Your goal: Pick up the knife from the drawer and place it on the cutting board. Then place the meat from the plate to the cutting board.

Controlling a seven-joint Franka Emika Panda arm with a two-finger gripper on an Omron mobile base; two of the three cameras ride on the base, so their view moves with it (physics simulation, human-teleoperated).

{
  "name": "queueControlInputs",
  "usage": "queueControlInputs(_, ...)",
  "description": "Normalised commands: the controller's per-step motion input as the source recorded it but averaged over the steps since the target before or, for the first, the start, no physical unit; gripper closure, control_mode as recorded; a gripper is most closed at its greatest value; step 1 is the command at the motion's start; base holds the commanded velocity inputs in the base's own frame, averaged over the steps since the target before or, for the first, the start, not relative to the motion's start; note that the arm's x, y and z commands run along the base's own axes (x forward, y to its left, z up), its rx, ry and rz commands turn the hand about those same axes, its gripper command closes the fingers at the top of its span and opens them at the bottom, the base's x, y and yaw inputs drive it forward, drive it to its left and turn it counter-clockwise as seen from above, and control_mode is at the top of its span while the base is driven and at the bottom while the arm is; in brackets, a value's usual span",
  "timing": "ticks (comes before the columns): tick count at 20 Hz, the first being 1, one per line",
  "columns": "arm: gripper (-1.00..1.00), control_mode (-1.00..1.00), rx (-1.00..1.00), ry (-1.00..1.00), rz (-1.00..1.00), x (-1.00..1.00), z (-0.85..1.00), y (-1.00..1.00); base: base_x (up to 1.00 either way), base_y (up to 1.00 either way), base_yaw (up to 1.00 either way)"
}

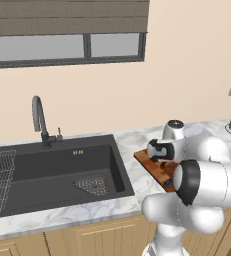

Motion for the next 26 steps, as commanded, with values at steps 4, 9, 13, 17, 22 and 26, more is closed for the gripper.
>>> queueControlInputs(4, 1.0, -1.0, 0.0, 0.07, 0.03, 0.3, -0.3, 0.0, 0.0, 0.0, 0.0)
queueControlInputs(9, 1.0, -1.0, 0.0, 0.05, 0.04, 0.28, -0.33, -0.01, 0.0, 0.0, 0.0)
queueControlInputs(13, -1.0, -1.0, 0.0, 0.02, 0.03, 0.21, -0.41, 0.0, 0.0, 0.0, 0.0)
queueControlInputs(17, -1.0, -1.0, 0.0, 0.0, 0.01, 0.06, -0.28, -0.01, 0.0, 0.0, 0.0)
queueControlInputs(22, -1.0, -1.0, 0.0, 0.0, 0.01, -0.04, 0.01, -0.04, 0.0, 0.0, 0.0)
queueControlInputs(26, -1.0, -1.0, 0.0, 0.0, 0.0, -0.15, 0.14, 0.0, 0.0, 0.0, 0.0)
